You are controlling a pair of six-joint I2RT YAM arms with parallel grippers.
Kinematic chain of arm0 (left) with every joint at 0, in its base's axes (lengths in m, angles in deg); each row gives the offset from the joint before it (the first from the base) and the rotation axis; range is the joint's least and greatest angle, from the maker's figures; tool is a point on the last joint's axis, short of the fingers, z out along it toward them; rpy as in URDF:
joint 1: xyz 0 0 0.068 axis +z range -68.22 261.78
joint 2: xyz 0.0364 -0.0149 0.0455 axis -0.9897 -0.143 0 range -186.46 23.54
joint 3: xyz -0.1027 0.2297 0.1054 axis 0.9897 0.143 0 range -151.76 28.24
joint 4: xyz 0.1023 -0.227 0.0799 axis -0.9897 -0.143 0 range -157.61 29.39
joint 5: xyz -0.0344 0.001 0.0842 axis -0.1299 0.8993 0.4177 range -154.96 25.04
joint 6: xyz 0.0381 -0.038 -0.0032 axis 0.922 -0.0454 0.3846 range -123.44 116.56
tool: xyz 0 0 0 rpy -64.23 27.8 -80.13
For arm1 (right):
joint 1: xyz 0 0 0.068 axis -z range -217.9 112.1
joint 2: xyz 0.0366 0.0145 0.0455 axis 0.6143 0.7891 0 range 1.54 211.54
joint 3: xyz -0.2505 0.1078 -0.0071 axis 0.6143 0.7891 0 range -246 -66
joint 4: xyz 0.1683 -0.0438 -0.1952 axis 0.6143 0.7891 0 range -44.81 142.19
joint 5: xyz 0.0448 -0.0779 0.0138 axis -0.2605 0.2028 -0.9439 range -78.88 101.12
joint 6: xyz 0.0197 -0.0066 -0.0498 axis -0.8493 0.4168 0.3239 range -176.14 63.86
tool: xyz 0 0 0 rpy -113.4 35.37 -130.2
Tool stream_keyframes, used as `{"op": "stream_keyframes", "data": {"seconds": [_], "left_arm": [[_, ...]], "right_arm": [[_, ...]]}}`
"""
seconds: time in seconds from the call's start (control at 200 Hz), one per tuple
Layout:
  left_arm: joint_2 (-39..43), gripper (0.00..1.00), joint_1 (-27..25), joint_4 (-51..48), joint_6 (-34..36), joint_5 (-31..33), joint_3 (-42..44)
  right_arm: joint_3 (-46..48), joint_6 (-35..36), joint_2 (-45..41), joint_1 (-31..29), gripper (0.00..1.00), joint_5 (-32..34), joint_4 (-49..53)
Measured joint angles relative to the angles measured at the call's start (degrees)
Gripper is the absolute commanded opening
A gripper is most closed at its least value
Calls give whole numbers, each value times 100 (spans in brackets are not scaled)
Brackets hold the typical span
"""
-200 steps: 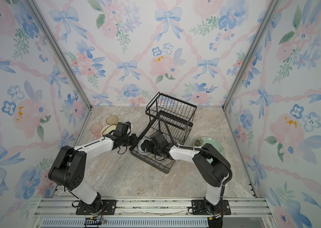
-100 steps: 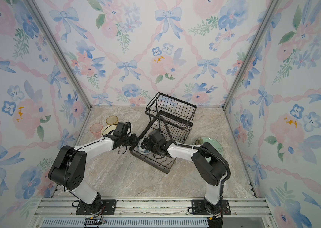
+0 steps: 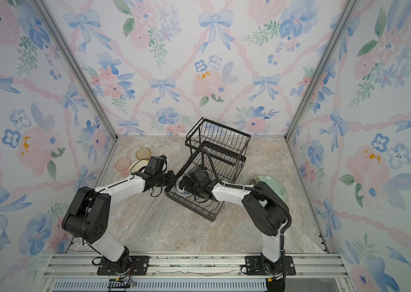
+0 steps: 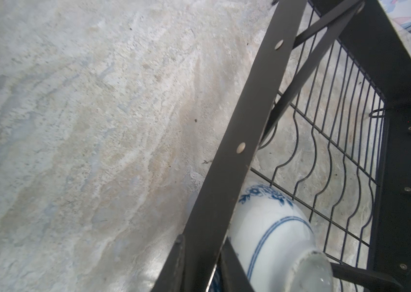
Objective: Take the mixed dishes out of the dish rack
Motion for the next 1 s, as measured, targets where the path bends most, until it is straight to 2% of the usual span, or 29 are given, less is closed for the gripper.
{"op": "stream_keyframes", "data": {"seconds": [0.4, 0.585, 0.65, 0.825, 1.0], "left_arm": [[-44, 21, 74, 31, 59, 240, -42], [-44, 21, 76, 31, 61, 249, -42], [-44, 21, 76, 28, 59, 245, -42], [-50, 21, 76, -9, 42, 114, -50], [-103, 21, 63, -26, 33, 2, -61]], "right_arm": [[782, -190, 269, 57, 97, -39, -2271], [813, -111, 249, 63, 97, -50, -2326], [839, 11, 205, 57, 100, -46, -2312], [896, 393, 92, 24, 90, 24, -2149], [1025, 647, 33, 7, 86, 72, -2138]]}}
